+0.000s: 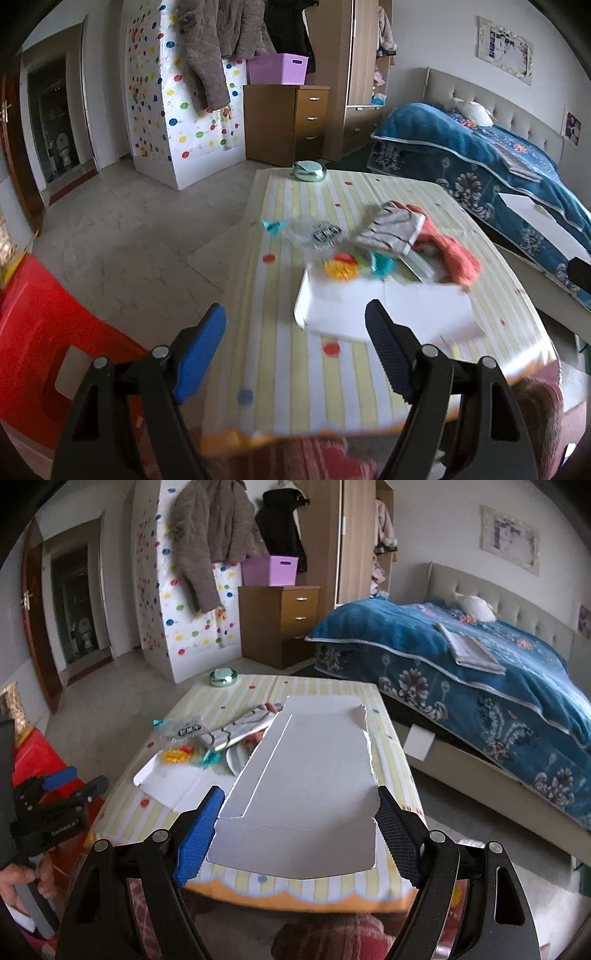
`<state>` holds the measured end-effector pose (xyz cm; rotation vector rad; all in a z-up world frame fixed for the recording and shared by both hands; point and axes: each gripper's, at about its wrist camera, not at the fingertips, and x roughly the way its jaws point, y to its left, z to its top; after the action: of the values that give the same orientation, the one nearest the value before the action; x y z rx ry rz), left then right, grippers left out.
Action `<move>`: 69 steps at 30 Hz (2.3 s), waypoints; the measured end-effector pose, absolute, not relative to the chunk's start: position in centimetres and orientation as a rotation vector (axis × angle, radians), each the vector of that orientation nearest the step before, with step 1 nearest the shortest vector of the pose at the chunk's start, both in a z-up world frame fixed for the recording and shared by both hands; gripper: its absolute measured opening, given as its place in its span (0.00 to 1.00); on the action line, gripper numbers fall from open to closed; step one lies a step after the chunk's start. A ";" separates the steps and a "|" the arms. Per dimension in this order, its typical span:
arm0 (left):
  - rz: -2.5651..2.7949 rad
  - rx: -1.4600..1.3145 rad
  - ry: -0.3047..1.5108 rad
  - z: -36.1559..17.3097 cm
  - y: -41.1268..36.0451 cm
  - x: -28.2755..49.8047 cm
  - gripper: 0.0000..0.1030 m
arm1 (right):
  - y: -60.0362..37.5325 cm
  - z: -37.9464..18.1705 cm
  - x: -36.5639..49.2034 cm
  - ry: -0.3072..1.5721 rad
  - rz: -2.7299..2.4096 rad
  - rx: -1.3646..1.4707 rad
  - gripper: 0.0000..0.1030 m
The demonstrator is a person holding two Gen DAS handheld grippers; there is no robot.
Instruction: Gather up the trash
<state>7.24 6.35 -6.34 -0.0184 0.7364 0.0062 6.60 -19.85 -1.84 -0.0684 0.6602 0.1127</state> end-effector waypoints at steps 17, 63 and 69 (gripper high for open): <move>-0.021 -0.046 0.996 -11.7 5.2 20.2 0.53 | -19.9 -4.7 14.7 0.723 0.115 -0.044 0.78; -0.705 0.033 0.600 -1.1 -17.8 8.0 0.00 | -34.3 -4.0 3.2 0.653 -0.153 0.132 0.78; -0.877 0.109 0.617 -3.1 -26.5 6.3 0.00 | -39.2 -5.5 0.3 0.674 -0.259 0.174 0.78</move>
<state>6.27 -26.47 -3.06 0.1092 0.6172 -0.8766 0.32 -39.19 -5.55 0.1738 0.6744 -0.2591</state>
